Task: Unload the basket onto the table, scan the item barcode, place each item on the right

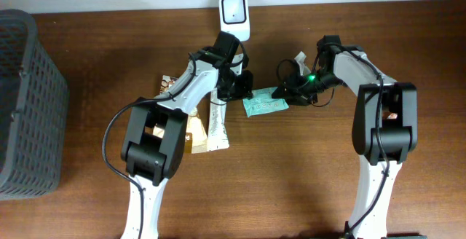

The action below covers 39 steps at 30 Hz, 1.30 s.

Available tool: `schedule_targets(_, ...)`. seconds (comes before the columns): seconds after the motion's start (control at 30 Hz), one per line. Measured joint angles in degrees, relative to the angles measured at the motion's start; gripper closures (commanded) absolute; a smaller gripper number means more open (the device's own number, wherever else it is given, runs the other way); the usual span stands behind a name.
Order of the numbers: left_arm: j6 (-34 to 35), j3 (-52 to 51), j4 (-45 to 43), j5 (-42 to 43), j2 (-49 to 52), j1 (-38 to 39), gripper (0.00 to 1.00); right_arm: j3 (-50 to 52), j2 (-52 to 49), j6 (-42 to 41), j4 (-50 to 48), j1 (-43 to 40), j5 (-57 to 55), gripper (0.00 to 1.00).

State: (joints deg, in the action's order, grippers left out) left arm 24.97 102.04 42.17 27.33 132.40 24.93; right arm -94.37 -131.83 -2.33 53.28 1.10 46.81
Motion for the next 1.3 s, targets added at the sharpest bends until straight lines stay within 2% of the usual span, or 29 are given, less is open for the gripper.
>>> schedule_targets(0.27, 0.63, 0.28, 0.07, 1.38, 0.48, -0.31, 1.0, 0.02, -0.79, 1.25, -2.67, 1.29, 1.92, 0.68)
schedule_targets(0.43, 0.66, 0.28, 0.09, 1.4, 0.55, -0.33, 1.0, 0.57, -1.16, 1.29, -4.92, 1.07, 3.69, 0.68)
schedule_targets(0.57, 0.83, 0.28, 0.11, 1.4, 0.59, -0.37, 1.0, 0.68, -1.31, 1.25, -5.97, 0.98, 4.61, 0.64)
schedule_targets(0.63, 0.85, 0.28, 0.15, 1.42, 0.59, -0.37, 1.0, 0.68, -1.36, 1.25, -6.75, 1.03, 4.98, 0.65)
schedule_targets(0.8, 0.85, 0.31, 0.24, 1.4, 0.59, -0.37, 1.0, 0.68, -1.53, 1.14, -7.61, 1.14, 4.92, 0.92)
schedule_targets(0.9, 0.85, 0.28, 0.26, 1.4, 0.59, -0.39, 1.0, 0.66, -1.53, 1.01, -7.74, 1.14, 4.98, 0.96)
schedule_targets(1.03, 0.79, 0.46, 0.5, 1.46, 0.61, -0.44, 1.0, 0.66, -1.53, 1.03, -7.69, 1.07, 5.14, 0.96)
schedule_targets(1.2, -2.89, 5.35, 9.97, 1.07, 1.92, -1.46, 1.0, 0.74, -1.53, 2.47, -5.01, 1.14, 6.78, 0.96)
schedule_targets(1.3, -5.99, 10.21, 18.16, -3.28, 1.88, -3.63, 1.0, 0.96, -0.83, 4.15, -2.97, 0.92, 8.61, 0.96)
